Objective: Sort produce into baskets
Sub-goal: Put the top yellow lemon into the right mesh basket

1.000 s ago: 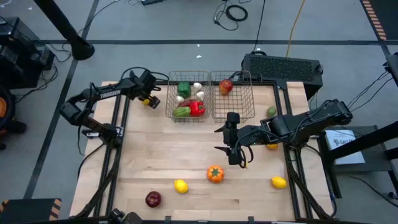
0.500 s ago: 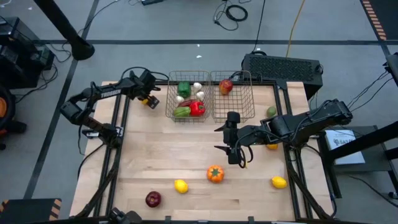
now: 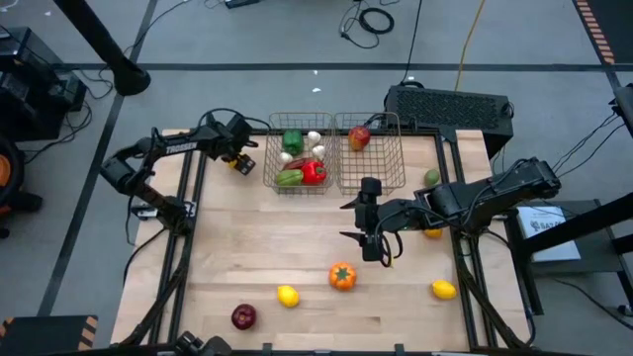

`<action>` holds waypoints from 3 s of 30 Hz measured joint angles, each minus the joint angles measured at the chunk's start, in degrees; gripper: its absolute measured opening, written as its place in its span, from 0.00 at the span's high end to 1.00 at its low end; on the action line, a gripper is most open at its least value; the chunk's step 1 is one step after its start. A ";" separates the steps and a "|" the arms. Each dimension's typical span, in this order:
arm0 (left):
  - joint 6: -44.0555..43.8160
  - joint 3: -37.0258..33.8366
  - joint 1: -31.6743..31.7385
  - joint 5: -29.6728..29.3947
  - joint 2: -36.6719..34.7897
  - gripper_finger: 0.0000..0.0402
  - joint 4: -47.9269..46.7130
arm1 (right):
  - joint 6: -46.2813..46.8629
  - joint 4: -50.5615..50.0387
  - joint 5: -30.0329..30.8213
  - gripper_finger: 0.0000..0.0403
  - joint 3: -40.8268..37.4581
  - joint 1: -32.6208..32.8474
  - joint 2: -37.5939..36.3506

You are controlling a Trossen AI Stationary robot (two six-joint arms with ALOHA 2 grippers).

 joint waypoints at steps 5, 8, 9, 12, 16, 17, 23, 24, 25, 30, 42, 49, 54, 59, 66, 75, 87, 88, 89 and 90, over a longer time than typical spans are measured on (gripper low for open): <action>-1.14 0.00 -0.18 -0.08 0.08 0.33 -1.30 | -0.02 -0.02 0.00 0.32 0.00 0.00 0.00; -0.75 0.00 0.08 0.23 0.44 0.37 -3.15 | -0.02 -0.03 0.00 0.32 0.00 0.00 0.00; -0.06 0.05 0.08 -0.10 0.53 0.39 -3.16 | -0.02 -0.04 0.00 0.32 0.00 0.00 0.00; 0.78 0.04 0.02 -0.83 0.58 0.45 -3.19 | -0.02 -0.04 0.00 0.32 0.00 0.00 0.00; 2.99 0.05 0.04 -0.83 0.58 0.49 -3.19 | -0.02 -0.04 0.02 0.32 0.00 0.00 0.00; 3.48 0.05 0.04 -0.82 0.52 0.49 -3.20 | -0.02 -0.04 0.02 0.32 0.00 0.00 0.00; 2.47 1.35 -0.41 2.87 -4.26 0.50 -9.61 | -0.24 -0.06 0.04 0.32 0.00 0.00 0.00; 2.27 1.80 -0.65 4.66 -5.84 0.49 -10.79 | -0.24 -0.04 0.04 0.32 0.00 0.00 0.00; 1.97 2.24 -0.95 7.13 -7.67 0.49 -11.50 | -0.24 -0.04 0.06 0.32 0.00 -0.01 0.00; 1.00 3.74 -3.01 22.15 -18.52 0.47 -11.35 | -1.35 1.04 0.13 0.32 -0.02 -0.99 0.02; 0.70 3.85 -16.02 41.53 -37.56 0.47 -7.92 | -11.54 11.33 -2.85 0.32 -0.02 -1.48 8.58; 0.36 3.85 -25.59 43.86 -39.35 0.46 -4.24 | -24.15 29.28 5.60 0.28 -0.07 -1.78 15.59; 0.55 3.82 -31.51 42.66 -38.71 0.46 -2.85 | -28.65 32.92 -0.72 0.19 2.36 -4.54 18.44; 0.58 3.82 -37.21 42.44 -37.25 0.46 1.75 | -38.95 32.62 -3.39 0.15 6.83 -6.29 23.26; 2.26 3.82 -42.53 36.01 -33.95 0.46 0.74 | -45.96 33.30 -1.51 0.15 11.84 -6.42 27.63; 2.11 3.80 -46.94 35.80 -29.45 0.46 1.92 | -46.17 30.83 -6.24 0.15 12.74 -8.12 29.65; 2.02 3.80 -48.19 33.51 -27.97 0.46 3.51 | -46.58 29.60 -5.94 0.16 12.75 -8.16 30.36; 2.00 3.80 -48.19 33.17 -27.99 0.46 4.07 | -46.56 29.73 -6.86 0.16 12.76 -8.20 30.34; 1.98 3.80 -48.19 32.64 -27.92 0.46 4.64 | -46.60 29.84 -7.54 0.16 12.76 -8.20 30.34; 1.92 3.80 -48.19 32.29 -27.65 0.46 5.01 | -46.84 29.98 -7.90 0.16 12.76 -8.22 30.34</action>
